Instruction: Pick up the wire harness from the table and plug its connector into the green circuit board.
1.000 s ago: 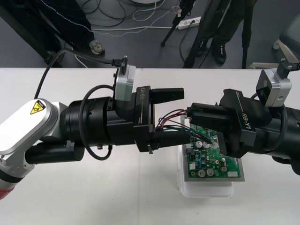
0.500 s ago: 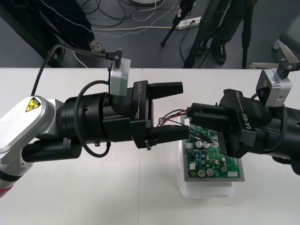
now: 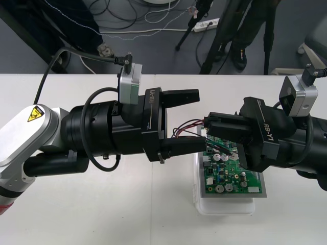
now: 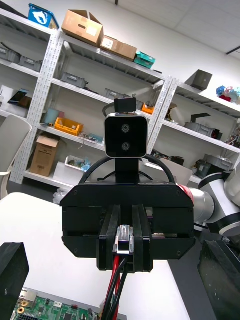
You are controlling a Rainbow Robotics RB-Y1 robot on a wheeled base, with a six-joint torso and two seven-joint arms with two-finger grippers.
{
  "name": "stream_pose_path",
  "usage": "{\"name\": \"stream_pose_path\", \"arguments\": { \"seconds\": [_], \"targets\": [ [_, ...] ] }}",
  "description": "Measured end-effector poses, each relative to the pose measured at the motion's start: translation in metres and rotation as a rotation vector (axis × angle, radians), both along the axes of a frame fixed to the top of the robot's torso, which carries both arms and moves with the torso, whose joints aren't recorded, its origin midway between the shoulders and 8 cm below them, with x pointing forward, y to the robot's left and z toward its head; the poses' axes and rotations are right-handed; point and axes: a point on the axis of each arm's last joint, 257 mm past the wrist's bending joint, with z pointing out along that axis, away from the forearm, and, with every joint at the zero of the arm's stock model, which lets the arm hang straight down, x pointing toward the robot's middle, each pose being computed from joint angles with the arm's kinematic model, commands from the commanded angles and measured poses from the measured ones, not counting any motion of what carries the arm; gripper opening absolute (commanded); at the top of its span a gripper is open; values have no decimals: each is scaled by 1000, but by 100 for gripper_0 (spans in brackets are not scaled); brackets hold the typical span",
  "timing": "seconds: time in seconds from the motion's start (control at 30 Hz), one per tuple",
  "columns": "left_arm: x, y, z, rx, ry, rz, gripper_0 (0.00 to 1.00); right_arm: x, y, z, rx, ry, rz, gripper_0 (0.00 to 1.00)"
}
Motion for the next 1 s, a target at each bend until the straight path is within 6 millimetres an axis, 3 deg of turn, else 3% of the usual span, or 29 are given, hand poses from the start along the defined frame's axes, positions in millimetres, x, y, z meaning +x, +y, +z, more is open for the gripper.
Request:
{"name": "stream_pose_path", "arguments": {
  "seconds": [0.77,0.8,0.87,0.9,1.0],
  "targets": [
    [1,3,-7,11,13,9,100,0,0,0,-2,-17,-4,0],
    [1,3,-7,11,13,9,83,0,0,0,-2,-17,-4,0],
    [1,3,-7,11,13,9,6,0,0,0,-2,-17,-4,0],
    [1,3,-7,11,13,9,0,0,0,0,-2,-17,-4,0],
    [1,3,-7,11,13,9,0,0,0,0,-2,-17,-4,0]
  ]
}}
